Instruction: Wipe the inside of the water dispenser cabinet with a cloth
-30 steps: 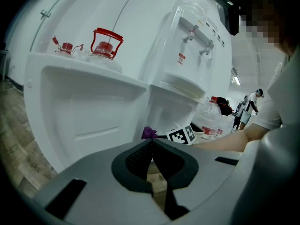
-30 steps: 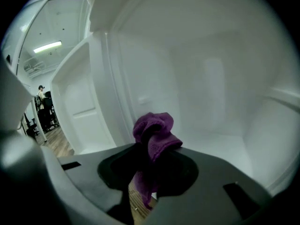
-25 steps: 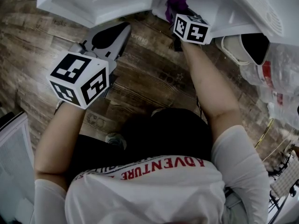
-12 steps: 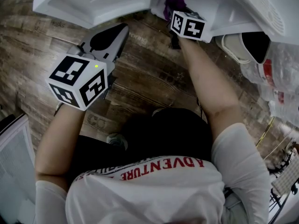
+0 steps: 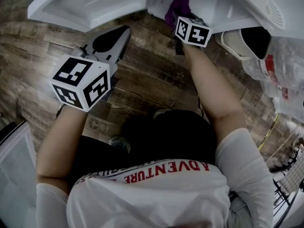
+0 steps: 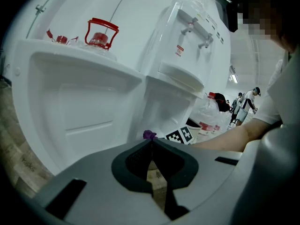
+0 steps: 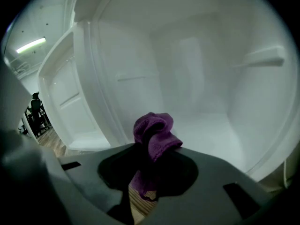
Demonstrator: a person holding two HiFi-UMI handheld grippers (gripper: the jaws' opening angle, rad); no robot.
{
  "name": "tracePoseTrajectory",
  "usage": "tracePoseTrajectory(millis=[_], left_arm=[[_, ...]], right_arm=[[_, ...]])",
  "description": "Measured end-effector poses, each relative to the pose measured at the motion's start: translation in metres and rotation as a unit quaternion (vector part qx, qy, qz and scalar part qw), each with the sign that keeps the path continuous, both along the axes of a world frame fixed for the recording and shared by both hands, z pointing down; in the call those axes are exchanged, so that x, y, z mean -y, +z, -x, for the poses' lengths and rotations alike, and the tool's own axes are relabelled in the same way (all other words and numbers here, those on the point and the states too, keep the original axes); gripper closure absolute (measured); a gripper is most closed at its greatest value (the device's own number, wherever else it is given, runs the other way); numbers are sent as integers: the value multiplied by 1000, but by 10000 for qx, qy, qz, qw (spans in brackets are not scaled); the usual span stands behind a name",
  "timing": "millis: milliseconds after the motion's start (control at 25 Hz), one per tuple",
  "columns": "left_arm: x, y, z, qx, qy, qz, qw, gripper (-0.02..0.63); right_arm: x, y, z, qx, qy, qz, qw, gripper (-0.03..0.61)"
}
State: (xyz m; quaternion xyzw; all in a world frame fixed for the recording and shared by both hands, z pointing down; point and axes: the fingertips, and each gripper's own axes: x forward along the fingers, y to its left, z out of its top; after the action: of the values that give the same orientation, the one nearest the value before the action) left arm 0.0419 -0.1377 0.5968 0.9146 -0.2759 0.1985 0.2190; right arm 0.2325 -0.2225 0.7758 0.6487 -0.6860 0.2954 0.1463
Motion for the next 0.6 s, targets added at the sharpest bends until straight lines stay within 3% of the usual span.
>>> tracePoseTrajectory(millis=[600], left_arm=[[-11, -4, -27, -5, 265, 45, 9996, 586]], right_arm=[[-60, 7, -83, 393, 994, 238, 9940, 474]])
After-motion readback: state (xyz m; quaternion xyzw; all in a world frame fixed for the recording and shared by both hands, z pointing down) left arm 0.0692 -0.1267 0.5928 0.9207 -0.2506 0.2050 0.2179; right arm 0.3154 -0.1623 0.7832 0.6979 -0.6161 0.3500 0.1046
